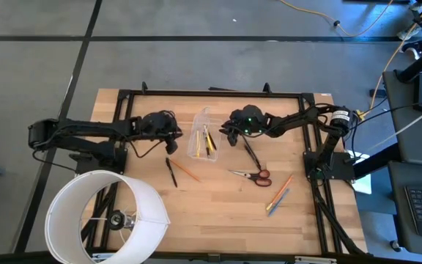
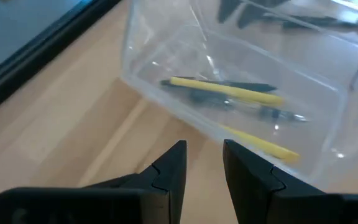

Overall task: Pick & place school supplies into a supply box
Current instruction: Put the top black pen into the transparent supply box

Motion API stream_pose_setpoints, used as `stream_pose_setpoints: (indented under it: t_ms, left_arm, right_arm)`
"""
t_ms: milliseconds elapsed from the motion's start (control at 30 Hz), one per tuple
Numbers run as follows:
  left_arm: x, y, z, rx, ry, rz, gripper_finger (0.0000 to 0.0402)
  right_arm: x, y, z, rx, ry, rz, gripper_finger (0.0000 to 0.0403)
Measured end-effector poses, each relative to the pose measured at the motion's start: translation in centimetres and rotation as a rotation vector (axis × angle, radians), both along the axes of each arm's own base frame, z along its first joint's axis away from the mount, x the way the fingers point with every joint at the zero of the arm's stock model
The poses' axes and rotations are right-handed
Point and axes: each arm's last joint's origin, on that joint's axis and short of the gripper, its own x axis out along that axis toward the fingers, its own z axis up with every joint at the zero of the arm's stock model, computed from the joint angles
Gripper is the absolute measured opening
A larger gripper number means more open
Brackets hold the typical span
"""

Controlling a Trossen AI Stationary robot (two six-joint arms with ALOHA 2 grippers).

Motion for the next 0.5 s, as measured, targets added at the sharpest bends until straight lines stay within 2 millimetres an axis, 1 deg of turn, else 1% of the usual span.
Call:
stream_pose_setpoints:
  t_ms: [133, 267, 333, 500]
  left_arm:
    - [-0.5, 1.2, -0.1, 0.046, 0.042, 0.025, 0.0098]
    - [-1.1, 2.2, -0.3, 0.011, 0.053, 0.022, 0.0098]
    - [-1.2, 2.6, -0.5, 0.005, 0.059, 0.016, 0.0098]
    - [-1.2, 3.5, -1.4, 0.055, 0.135, -0.023, 0.0098]
  right_arm:
    - [-0.2, 0.1, -0.4, 0.022, 0.047, 0.002, 0.0135]
    - [-0.4, 0.2, -0.7, 0.035, 0.082, 0.003, 0.0135]
    - [-0.4, 0.2, -0.7, 0.033, 0.078, 0.003, 0.0135]
    - [-0.3, 0.1, -0.5, 0.025, 0.06, 0.003, 0.0135]
